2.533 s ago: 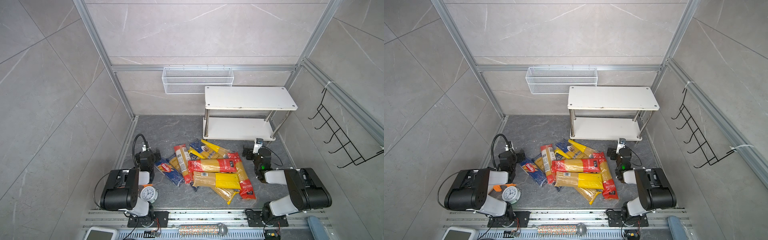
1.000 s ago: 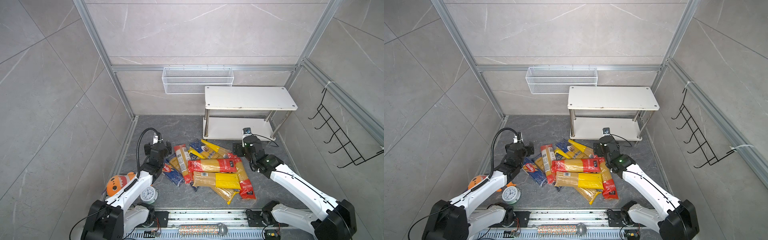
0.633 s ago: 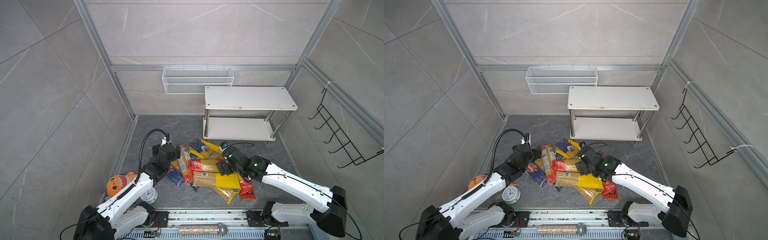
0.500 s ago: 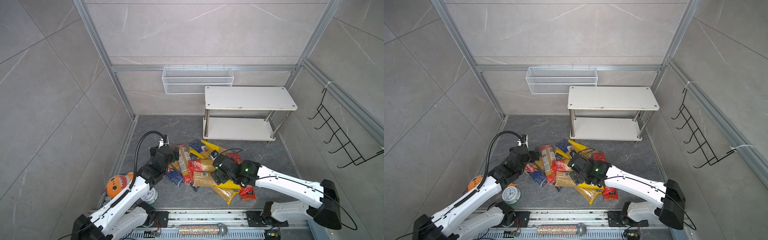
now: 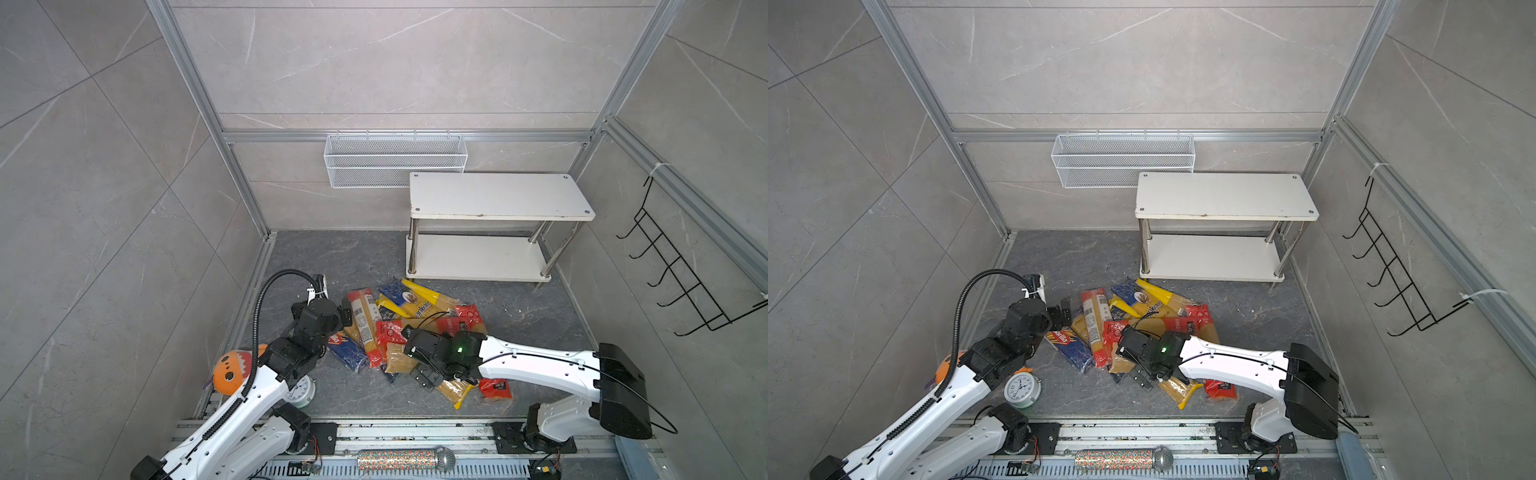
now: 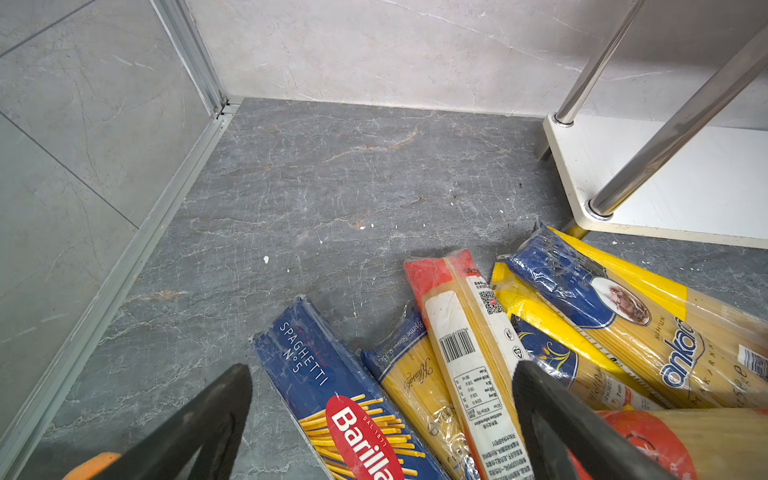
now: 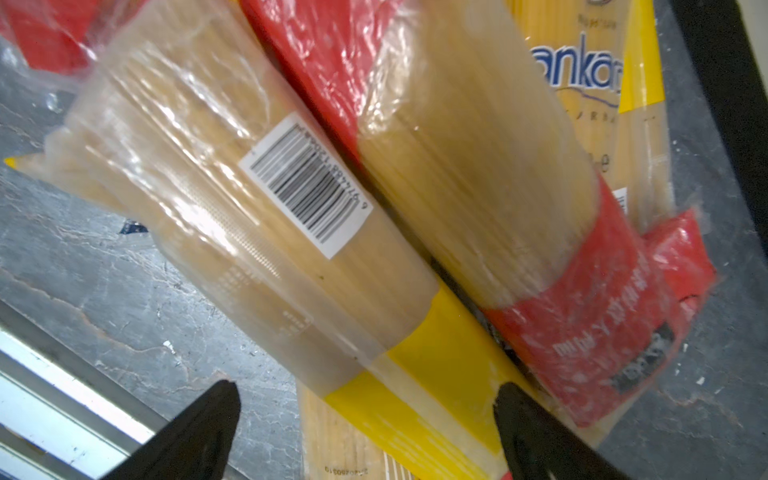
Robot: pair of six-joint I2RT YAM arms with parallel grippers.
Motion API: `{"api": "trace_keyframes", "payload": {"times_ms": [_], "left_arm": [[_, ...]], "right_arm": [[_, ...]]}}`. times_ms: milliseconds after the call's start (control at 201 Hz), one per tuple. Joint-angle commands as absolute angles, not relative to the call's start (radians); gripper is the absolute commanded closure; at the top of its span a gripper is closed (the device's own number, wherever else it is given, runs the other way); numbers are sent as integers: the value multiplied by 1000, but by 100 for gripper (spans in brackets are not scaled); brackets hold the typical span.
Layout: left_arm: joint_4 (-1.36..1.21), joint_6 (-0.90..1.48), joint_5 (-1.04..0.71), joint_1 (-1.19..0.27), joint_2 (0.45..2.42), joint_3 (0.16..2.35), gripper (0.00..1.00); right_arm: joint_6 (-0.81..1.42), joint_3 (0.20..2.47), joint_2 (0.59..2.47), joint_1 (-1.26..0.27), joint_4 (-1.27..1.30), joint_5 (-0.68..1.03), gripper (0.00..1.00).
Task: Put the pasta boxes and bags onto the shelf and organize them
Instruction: 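Lower the right gripper onto the clear yellow-banded bag while the left arm advances, then close the right gripper on the clear yellow-banded bag and lift it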
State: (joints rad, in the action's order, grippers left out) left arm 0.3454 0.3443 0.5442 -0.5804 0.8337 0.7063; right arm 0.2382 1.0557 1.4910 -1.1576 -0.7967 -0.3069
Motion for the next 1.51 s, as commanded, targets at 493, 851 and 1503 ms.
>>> {"api": "trace_keyframes", "payload": {"times_ms": [493,851,1503], "left_arm": [[338,408,534,-583,746,645,0],[320,410,517,-583,789,640,0],[347,438,509,-583,781,642,0]], "right_arm": [[107,1117,1663,-1134,-732,-275,0],[30,1137,1668,-984,-762,-182,0],[67,1109,1692,-945,-786,34,52]]}}
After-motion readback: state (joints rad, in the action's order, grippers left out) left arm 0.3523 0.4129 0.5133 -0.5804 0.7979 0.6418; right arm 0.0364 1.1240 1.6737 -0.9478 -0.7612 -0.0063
